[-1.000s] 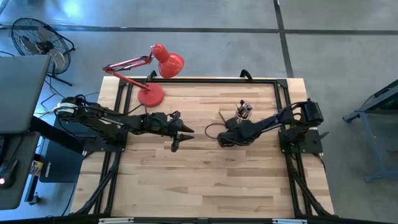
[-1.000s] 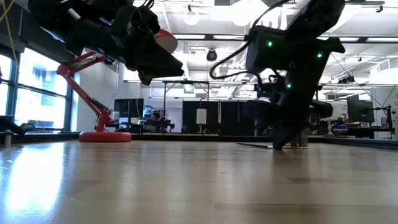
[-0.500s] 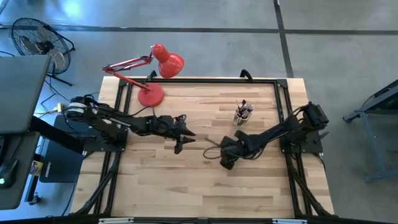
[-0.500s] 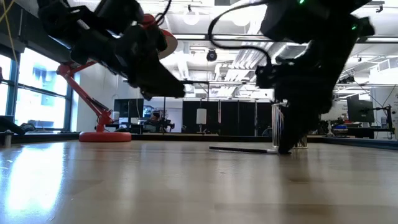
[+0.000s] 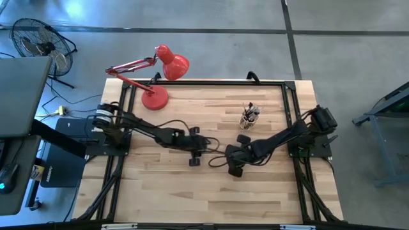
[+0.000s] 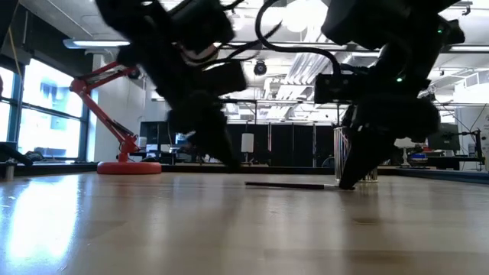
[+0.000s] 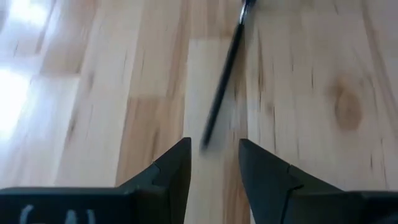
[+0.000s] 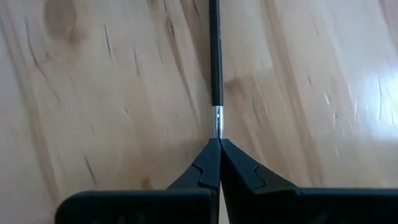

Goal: Put items in baskets/containers
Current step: Put the black brush into the gold holder

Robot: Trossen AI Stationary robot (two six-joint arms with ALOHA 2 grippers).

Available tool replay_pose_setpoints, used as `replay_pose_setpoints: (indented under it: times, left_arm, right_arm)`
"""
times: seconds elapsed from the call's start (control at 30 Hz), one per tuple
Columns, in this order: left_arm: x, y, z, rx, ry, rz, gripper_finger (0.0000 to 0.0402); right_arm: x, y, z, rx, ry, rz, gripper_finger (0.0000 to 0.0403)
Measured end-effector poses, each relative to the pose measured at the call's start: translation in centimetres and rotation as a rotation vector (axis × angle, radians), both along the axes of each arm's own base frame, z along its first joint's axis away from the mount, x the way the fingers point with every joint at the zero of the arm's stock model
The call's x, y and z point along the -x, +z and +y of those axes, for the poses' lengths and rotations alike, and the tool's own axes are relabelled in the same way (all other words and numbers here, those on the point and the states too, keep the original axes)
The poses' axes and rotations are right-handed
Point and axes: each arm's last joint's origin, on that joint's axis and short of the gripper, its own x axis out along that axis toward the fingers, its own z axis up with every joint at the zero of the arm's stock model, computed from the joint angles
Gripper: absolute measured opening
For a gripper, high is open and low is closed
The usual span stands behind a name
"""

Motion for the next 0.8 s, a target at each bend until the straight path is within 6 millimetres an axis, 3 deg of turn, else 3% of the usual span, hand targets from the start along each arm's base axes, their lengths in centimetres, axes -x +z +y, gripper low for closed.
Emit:
replay_pose_setpoints:
  times: [0.23,0.67,0.8]
  left_arm:
    - [-2.3,0.9,-0.3,-0.022,-0.018,0.027,0.0130]
    - [-1.6,0.5,-0.2,-0.037,-0.018,0.155,0.0130]
    - [-1.6,-0.5,-0.3,-0.001,-0.038,0.195,0.0130]
  right_arm:
    - [-0.8,-0.9,0.2,0.011,0.029,-0.032,0.0000]
    - [-1.4,-0.8,0.4,0.009,0.091,-0.085,0.0000]
    - [-1.5,-0.8,0.5,0.006,0.098,-0.097,0.0000]
